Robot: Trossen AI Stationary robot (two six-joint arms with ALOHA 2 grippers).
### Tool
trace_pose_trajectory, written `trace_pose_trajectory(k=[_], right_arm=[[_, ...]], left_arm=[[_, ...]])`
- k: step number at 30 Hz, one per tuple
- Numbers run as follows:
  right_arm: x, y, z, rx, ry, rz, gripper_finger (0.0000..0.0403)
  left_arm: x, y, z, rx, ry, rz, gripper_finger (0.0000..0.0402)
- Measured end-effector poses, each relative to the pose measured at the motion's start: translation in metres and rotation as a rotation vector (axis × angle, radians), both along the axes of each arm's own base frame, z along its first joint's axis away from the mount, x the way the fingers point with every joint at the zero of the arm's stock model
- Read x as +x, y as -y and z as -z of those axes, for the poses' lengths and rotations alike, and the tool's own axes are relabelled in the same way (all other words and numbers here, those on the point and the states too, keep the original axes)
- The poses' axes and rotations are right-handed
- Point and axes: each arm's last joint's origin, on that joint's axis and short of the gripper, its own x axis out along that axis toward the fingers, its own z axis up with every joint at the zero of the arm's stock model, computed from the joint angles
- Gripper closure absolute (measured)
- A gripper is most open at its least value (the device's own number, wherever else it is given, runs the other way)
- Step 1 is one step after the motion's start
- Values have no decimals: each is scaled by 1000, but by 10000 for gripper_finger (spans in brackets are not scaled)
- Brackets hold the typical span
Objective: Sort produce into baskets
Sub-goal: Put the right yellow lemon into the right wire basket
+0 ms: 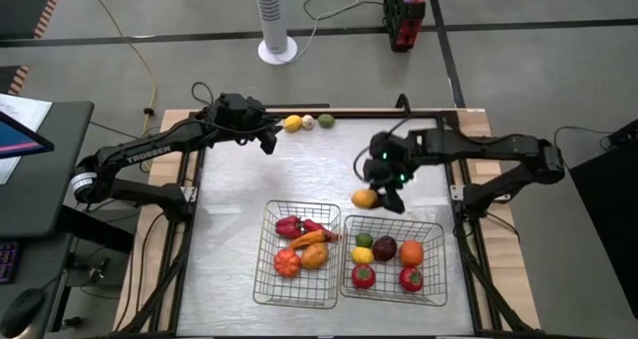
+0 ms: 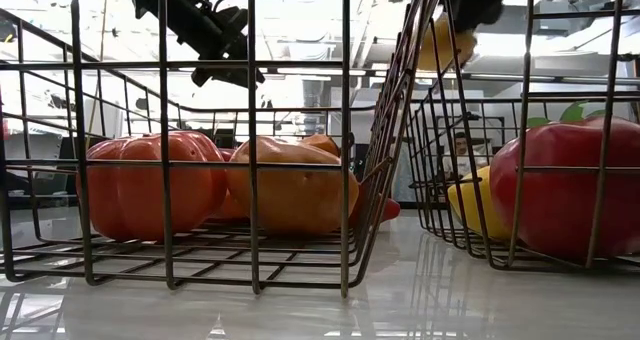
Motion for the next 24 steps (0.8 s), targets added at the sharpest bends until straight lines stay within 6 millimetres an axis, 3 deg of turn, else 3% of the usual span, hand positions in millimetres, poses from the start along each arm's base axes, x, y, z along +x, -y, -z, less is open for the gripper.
trace_pose_trajectory(k=[9,17,24], right_arm=[[-1,-44,14,38,-164,-104,153],[-9,-75,28,10,-354,-165,151],[-16,-86,31,36,-468,-94,82]], left_arm=[[3,-5,5,-6,-20,12,285],[29,-23,46,-173,-109,112,285],[52,-41,48,-112,-209,148,284]])
